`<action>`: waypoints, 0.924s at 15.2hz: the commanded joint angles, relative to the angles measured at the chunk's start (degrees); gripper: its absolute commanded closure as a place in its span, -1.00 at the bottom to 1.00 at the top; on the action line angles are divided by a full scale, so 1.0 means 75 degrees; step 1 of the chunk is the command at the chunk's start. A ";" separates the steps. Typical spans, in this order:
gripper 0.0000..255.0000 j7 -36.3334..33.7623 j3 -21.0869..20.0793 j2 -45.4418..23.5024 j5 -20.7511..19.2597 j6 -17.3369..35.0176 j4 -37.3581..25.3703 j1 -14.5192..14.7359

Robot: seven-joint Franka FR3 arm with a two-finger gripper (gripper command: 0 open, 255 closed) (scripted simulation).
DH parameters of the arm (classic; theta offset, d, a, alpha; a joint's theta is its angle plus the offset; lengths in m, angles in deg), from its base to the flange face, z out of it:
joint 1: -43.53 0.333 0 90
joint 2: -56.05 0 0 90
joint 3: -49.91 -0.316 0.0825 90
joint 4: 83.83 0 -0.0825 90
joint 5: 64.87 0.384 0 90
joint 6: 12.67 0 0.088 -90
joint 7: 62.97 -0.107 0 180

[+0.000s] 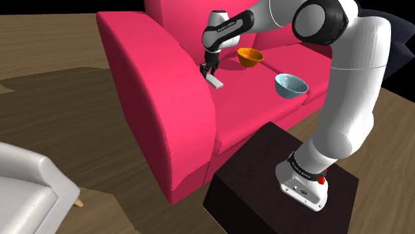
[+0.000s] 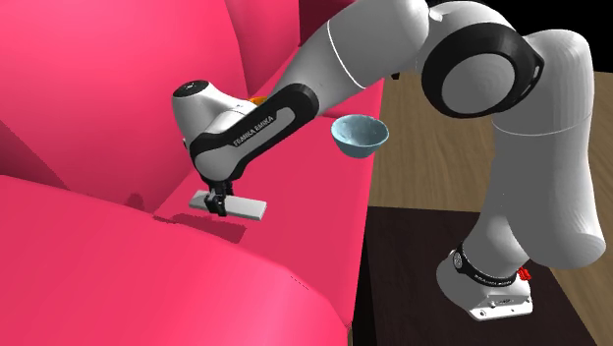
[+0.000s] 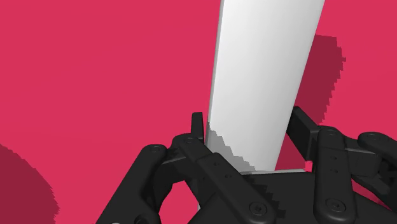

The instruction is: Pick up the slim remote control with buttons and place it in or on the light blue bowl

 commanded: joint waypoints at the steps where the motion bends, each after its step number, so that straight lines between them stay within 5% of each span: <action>1: 1.00 0.0002 0.0001 0.0105 -0.0001 -0.0179 -0.0075 0.0001; 14: 1.00 0.0011 0.0007 0.0704 -0.0010 -0.1273 -0.0571 0.0007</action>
